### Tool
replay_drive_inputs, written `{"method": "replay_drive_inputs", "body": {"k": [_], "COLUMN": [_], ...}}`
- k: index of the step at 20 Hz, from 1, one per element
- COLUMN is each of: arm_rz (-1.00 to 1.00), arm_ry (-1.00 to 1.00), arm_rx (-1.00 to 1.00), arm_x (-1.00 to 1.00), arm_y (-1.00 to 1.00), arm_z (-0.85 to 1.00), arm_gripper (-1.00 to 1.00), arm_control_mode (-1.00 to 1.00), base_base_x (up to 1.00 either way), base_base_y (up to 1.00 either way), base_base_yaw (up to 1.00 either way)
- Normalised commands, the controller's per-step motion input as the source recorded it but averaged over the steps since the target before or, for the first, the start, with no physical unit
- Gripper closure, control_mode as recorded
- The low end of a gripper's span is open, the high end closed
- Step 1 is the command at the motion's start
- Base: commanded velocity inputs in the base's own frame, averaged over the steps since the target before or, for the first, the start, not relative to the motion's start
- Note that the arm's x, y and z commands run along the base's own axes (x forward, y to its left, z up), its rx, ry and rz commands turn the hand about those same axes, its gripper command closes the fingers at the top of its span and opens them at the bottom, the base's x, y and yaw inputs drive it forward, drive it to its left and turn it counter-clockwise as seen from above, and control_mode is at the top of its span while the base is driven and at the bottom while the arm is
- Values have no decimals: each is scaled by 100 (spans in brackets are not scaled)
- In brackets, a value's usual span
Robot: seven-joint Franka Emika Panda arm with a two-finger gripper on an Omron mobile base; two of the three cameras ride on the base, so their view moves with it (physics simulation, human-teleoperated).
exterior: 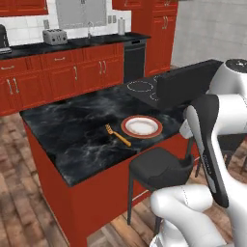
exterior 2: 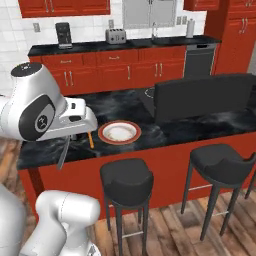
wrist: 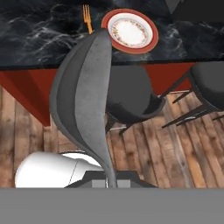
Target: Take the fork and place it on the left side of the plate. Then take the spoon and place it on the right side of the plate. Make sure they're directly next to the plate.
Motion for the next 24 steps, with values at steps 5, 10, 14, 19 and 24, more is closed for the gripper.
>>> {"method": "replay_drive_inputs", "body": {"k": [5,10,14,19,24], "arm_rz": [0,0,0,0,0], "arm_ry": [0,0,0,0,0], "arm_rx": [0,0,0,0,0], "arm_x": [0,0,0,0,0], "arm_y": [0,0,0,0,0], "arm_z": [0,0,0,0,0], "arm_gripper": [100,100,100,100,100], "arm_control_mode": [100,100,100,100,100], "base_base_x": [3,4,5,6,17], "base_base_y": [-63,-64,-70,-85,-83], "base_base_yaw": [40,39,37,30,22]}}
